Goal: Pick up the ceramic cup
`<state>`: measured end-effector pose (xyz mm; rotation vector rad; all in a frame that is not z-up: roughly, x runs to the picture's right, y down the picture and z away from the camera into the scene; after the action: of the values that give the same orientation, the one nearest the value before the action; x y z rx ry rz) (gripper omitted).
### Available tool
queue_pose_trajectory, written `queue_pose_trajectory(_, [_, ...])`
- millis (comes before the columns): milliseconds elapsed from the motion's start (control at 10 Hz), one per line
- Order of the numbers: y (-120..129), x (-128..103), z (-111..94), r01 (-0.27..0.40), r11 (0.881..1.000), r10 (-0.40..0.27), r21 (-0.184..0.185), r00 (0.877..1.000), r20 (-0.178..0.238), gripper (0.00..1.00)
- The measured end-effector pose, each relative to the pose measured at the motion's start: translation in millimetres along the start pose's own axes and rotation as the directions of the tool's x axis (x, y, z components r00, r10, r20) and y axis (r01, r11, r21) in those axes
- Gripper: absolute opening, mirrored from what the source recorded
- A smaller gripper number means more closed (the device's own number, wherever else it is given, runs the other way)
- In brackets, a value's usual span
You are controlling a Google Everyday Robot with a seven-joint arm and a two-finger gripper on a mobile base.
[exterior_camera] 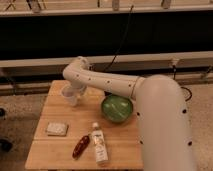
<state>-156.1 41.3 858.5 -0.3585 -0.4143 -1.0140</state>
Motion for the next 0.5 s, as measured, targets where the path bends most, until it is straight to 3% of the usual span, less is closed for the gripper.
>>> queue_pose_trajectory(500, [-0.4,-0.9,9.0,0.003,1.000,-0.003,0.002,1.000,0.013,0.80])
